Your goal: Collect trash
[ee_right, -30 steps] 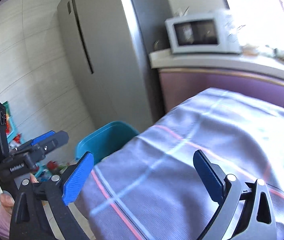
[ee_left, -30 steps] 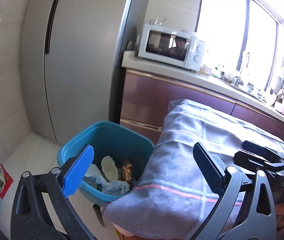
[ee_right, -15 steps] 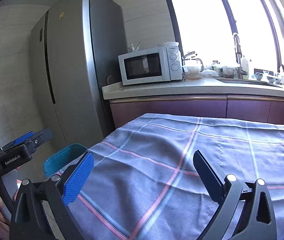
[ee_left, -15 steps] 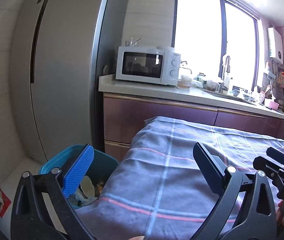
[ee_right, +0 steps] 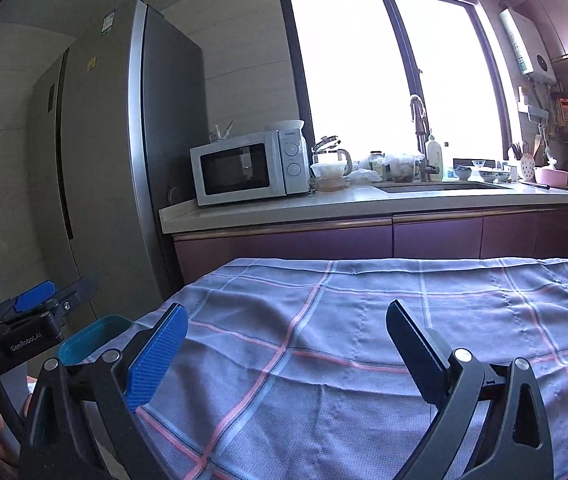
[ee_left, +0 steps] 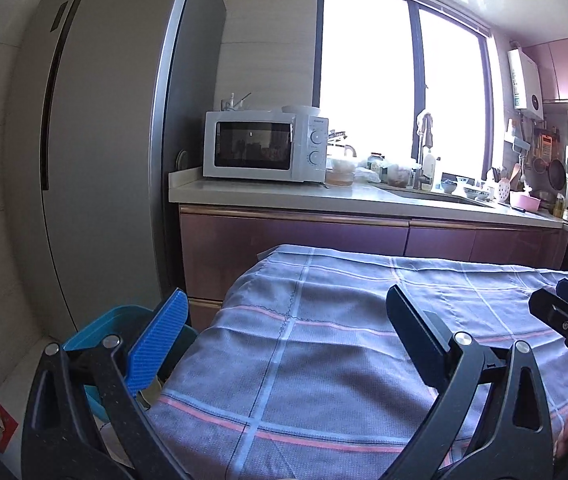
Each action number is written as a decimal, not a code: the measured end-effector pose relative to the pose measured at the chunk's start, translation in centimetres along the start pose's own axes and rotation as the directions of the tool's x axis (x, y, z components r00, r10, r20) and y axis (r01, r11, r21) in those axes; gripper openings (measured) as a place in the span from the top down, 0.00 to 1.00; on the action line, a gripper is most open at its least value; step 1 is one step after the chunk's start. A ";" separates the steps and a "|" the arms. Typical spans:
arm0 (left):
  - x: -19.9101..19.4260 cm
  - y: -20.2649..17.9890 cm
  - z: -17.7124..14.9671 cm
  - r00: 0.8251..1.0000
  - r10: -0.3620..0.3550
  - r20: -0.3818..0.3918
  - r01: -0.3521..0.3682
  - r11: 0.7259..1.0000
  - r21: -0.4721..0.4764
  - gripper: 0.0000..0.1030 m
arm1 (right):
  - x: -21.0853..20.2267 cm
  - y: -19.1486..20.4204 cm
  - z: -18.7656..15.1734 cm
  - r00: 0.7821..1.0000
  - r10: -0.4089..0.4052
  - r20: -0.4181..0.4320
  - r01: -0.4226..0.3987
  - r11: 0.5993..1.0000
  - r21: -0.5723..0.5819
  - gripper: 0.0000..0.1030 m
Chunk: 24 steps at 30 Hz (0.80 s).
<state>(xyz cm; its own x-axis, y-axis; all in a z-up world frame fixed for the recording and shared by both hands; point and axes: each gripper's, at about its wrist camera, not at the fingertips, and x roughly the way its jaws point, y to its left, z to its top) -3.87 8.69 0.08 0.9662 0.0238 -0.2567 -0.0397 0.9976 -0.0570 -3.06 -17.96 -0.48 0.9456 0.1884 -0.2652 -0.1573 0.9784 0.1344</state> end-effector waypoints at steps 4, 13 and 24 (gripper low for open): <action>0.1 -0.6 0.0 1.000 -0.010 0.003 0.010 1.000 0.007 0.05 | -0.3 -0.4 0.0 1.000 -0.014 0.004 0.014 1.000 0.005 0.07; -0.2 -1.6 0.2 1.000 -0.019 0.022 0.018 0.999 0.027 0.05 | -0.9 -1.1 0.1 0.999 -0.033 0.025 0.033 0.999 0.019 0.07; -0.6 -1.9 0.2 0.999 -0.011 0.038 0.010 0.999 0.042 0.05 | -1.5 -1.4 0.4 0.998 -0.045 0.037 0.044 0.999 0.016 0.07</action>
<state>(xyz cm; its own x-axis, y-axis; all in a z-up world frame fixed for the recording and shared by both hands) -4.29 6.84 0.51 0.9755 0.0150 -0.2195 -0.0197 0.9996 -0.0193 -4.10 -19.68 0.08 0.9617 0.1411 -0.2351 -0.1108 0.9843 0.1375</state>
